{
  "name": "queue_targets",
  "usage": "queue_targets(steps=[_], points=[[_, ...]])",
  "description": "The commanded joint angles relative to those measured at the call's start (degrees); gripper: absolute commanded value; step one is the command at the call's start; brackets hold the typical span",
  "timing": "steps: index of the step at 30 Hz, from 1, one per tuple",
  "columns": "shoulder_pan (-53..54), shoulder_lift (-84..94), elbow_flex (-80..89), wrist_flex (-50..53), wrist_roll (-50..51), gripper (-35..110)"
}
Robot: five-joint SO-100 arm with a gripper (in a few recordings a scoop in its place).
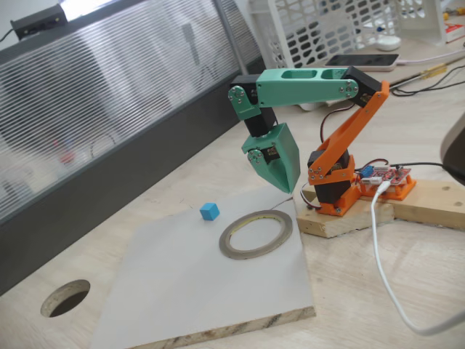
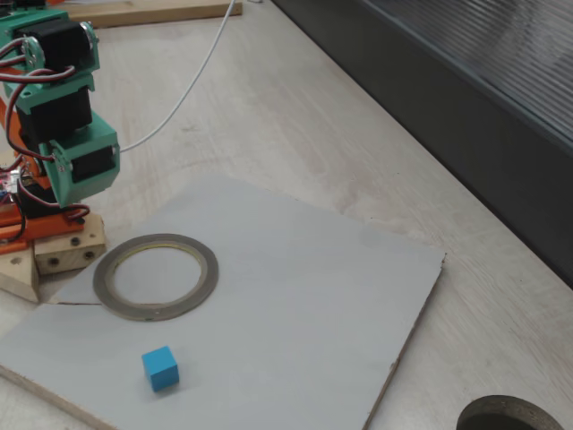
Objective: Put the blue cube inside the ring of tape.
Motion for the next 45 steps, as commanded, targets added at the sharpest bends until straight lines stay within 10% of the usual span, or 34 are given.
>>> queue_targets(steps=[1,45], points=[[0.4,4.7,0.6,0.7,0.4,0],[15.9,-28.5,-31.0,0.5,-0.2,0]])
